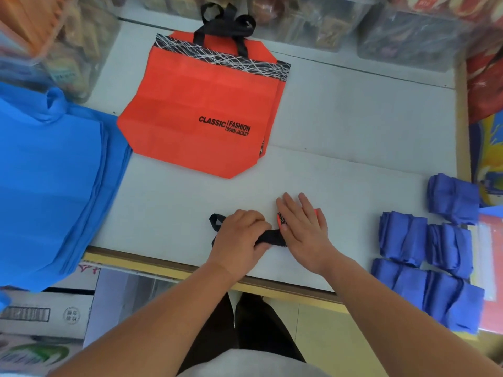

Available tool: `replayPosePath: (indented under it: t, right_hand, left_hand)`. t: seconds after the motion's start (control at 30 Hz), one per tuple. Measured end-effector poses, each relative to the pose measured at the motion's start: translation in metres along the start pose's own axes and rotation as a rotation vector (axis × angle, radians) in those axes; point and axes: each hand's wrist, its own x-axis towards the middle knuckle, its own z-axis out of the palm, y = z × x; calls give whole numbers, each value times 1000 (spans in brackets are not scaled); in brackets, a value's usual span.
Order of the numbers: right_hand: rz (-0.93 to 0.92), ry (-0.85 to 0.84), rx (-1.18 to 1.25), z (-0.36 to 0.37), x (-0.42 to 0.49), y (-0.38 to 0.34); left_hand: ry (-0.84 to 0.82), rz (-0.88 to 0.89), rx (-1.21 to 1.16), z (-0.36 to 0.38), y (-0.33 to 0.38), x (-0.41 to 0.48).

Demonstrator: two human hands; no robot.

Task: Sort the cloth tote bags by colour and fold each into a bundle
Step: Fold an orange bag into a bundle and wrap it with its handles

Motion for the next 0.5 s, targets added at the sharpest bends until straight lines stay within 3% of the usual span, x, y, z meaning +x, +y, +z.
replayPosePath:
  t: [0.2,0.37,0.5]
  right_hand:
    - [26,-44,-56,1,-4,0]
    - [35,-49,-76,2,-5,-2]
    - [19,-69,-79,3,-2,1]
  left_hand:
    - [-204,44,73,-20,0,-1]
    - [-322,-58,125,-44,-5,-3]
    - [-334,-73,204,-36,8,8]
